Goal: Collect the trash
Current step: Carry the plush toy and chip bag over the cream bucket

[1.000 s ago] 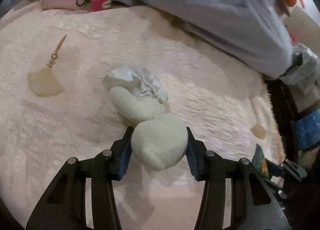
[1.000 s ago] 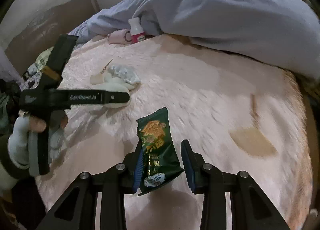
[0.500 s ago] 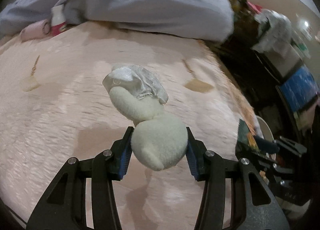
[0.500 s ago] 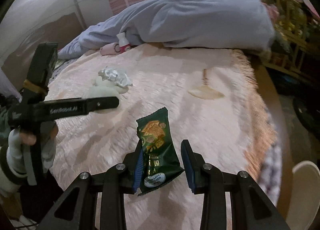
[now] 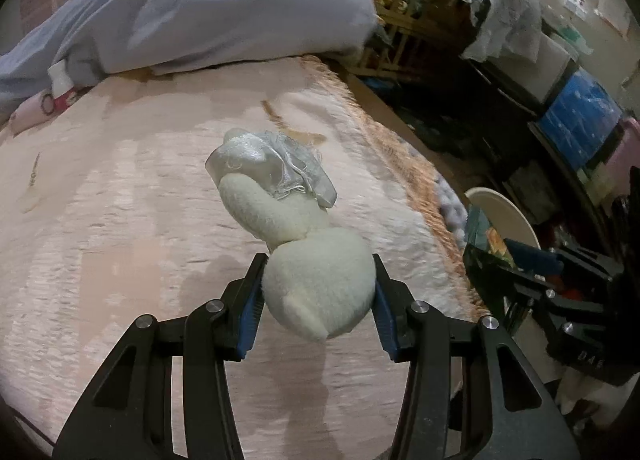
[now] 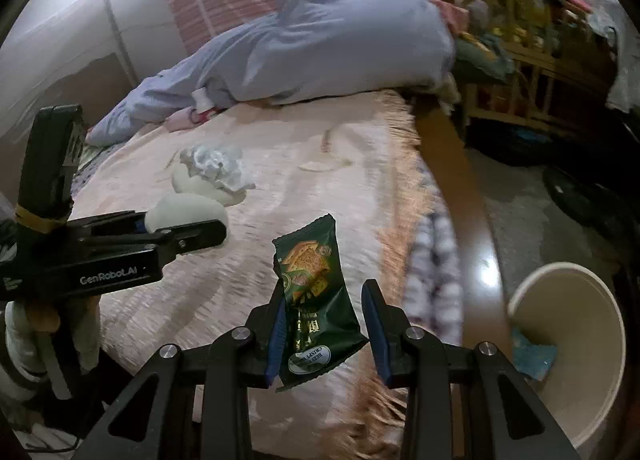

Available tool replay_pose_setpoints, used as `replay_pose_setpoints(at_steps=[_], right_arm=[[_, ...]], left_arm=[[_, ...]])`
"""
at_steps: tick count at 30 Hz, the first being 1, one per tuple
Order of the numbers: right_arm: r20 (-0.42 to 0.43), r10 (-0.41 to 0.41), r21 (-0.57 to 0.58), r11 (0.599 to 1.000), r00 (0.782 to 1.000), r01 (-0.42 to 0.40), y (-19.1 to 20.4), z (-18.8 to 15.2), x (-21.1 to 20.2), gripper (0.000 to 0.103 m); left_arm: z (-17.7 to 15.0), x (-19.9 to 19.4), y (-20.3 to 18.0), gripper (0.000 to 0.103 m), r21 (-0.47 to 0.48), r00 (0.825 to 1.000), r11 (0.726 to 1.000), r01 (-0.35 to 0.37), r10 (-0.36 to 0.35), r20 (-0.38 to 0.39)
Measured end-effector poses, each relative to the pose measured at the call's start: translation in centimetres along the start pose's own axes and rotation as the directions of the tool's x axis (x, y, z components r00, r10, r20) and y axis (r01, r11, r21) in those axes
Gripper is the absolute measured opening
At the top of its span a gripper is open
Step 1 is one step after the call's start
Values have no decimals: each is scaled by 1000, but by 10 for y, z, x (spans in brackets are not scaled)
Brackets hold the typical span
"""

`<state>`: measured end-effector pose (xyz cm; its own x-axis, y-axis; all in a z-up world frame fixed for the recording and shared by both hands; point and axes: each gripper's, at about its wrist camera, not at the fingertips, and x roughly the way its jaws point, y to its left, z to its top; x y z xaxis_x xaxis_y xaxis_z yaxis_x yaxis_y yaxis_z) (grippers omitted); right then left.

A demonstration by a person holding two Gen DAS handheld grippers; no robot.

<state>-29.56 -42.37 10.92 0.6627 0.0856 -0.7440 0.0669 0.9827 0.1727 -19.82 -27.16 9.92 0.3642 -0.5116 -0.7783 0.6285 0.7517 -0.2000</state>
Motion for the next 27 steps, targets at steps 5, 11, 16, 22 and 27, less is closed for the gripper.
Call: replay_pose_setpoints(at_steps=[5, 11, 16, 22, 27], right_arm=[[7, -40, 48, 998, 999, 40, -28, -11, -16, 35], [11, -92, 119, 989, 996, 90, -68, -27, -34, 35], [14, -137, 176, 976, 991, 132, -97, -38, -45, 35], [10, -169, 252, 954, 986, 161, -128, -52, -52, 35], [-6, -211, 292, 935, 978, 203, -150, -64, -53, 35]], left_arm=[[-1, 8, -31, 46, 46, 1000, 999, 24, -23, -13], [1, 18, -67, 46, 101, 999, 994, 42, -40, -26], [5, 27, -96, 46, 141, 998, 988, 63, -58, -37], [9, 38, -133, 46, 186, 995, 978, 92, -85, -47], [13, 49, -162, 46, 226, 994, 969, 103, -93, -55]])
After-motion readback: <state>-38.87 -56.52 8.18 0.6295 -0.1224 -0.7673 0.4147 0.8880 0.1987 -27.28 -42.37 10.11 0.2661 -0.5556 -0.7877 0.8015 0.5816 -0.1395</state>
